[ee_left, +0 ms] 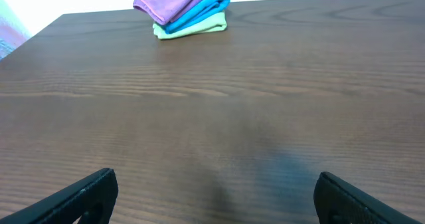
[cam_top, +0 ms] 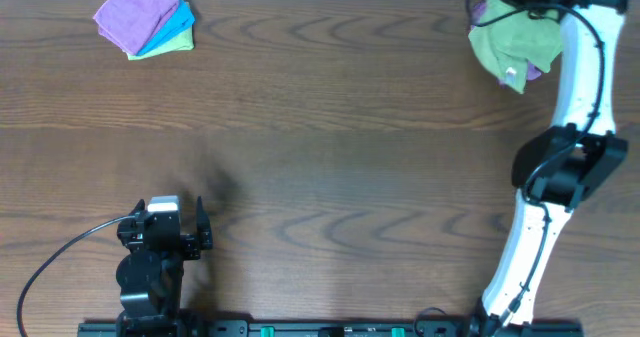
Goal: Fold the cloth
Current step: 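Pinch the lime-green cloth edge with the right gripper and lift, then drag the hanging green cloth toward the table center with right gripper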
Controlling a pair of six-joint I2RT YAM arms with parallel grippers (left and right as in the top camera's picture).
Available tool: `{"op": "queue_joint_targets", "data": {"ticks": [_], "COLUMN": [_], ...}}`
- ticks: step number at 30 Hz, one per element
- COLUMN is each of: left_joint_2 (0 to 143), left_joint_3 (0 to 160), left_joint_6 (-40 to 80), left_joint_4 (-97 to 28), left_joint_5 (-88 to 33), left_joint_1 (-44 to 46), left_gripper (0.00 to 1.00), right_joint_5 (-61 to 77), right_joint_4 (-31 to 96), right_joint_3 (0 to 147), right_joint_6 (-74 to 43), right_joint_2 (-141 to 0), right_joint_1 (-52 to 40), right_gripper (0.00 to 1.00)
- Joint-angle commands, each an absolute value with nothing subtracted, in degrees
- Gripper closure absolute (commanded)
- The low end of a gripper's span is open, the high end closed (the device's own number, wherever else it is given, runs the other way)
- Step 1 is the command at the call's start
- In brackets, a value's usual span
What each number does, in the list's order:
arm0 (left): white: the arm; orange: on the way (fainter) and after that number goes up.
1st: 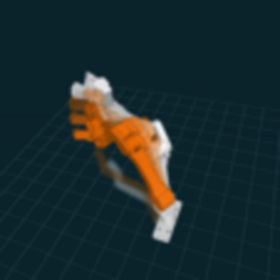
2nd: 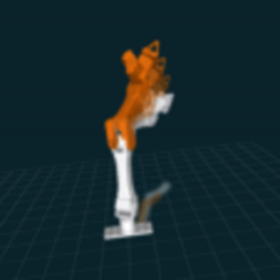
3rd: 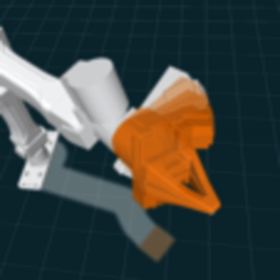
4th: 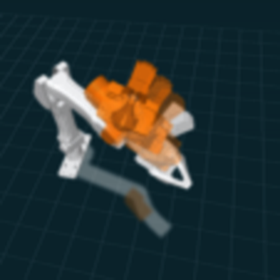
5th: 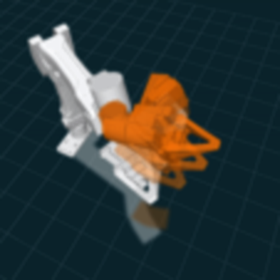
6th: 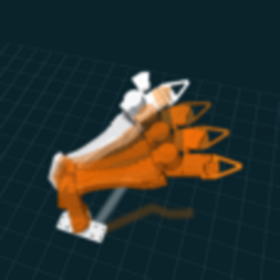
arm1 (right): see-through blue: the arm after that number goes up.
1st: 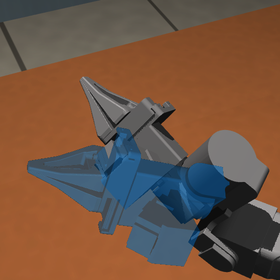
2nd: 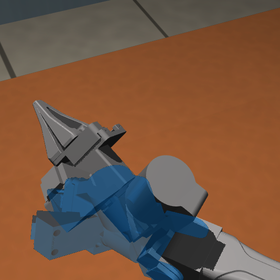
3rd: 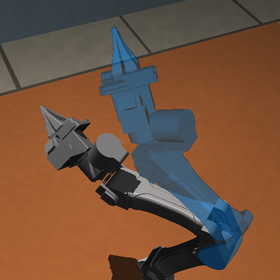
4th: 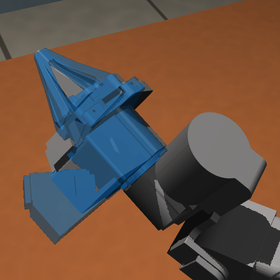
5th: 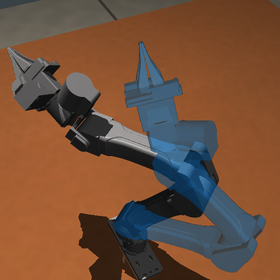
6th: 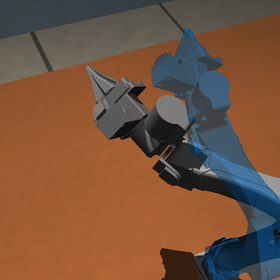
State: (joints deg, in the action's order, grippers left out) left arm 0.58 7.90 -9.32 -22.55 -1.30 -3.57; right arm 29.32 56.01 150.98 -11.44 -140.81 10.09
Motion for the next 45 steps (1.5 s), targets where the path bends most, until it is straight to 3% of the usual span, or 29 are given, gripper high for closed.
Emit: {"op": "queue_joint_targets", "data": {"ticks": [1, 16, 29, 36, 45], "left_joint_2": [0.2, 0.2, 0.2, 0.2, 0.2], "left_joint_3": [6.7, 6.7, 6.7, 6.7, 6.7], "left_joint_6": [-10.3, -10.3, -10.3, -10.3, -10.3], "left_joint_4": [-23.0, -23.0, -23.0, -23.0, -23.0], "left_joint_5": [-1.5, -1.5, -1.5, -1.5, -1.5], "left_joint_1": [-3.4, -3.4, -3.4, -3.4, -3.4], "left_gripper": [0.04, 0.05, 0.05, 0.05, 0.05], "right_joint_5": [25.1, 5.6, 5.0, -3.2, -10.5], "right_joint_4": [58.3, 68.5, 79.0, 88.2, 92.4], "right_joint_3": [153.3, 153.3, 153.3, 153.3, 153.3], "right_joint_6": [-6.3, -2.3, -2.0, -2.1, -3.3], "right_joint_2": [-133.5, -117.0, -105.0, -96.2, -97.0], "right_joint_1": [6.9, -11.6, -13.2, -13.2, -13.2], "right_gripper": [0.98, 0.98, 0.98, 0.99, 0.98]}}
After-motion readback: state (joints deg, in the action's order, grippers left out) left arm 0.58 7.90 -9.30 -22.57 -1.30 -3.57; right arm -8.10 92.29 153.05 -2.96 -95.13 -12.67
